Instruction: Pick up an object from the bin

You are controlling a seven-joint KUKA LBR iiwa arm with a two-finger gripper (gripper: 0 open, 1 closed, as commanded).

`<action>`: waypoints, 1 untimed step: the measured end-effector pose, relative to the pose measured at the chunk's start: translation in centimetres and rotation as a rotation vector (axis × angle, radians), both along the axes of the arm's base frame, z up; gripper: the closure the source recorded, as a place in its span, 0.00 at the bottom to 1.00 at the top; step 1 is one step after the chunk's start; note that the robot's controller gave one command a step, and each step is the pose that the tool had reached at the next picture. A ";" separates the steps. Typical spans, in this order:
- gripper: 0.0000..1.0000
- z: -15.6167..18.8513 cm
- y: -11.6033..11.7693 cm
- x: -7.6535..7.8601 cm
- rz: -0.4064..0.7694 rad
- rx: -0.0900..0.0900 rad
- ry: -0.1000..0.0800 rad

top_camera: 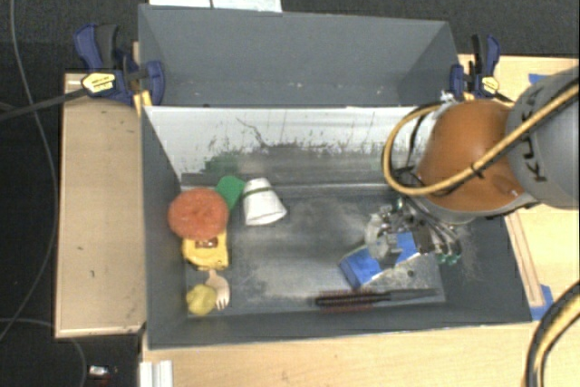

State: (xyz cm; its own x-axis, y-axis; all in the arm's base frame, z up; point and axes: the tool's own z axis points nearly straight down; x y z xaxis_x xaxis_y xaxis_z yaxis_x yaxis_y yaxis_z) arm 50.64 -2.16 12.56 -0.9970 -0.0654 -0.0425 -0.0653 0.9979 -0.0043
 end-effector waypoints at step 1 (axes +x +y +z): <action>1.00 0.0 0.0 0.0 0.000 0.000 0.000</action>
Offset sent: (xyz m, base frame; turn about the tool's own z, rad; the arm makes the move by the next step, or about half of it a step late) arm -0.0010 0.0555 -0.0272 0.1108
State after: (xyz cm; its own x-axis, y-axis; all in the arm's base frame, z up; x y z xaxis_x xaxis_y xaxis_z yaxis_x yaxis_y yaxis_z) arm 50.64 -2.16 12.56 -0.9969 -0.0658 -0.0425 -0.0657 0.9978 -0.0043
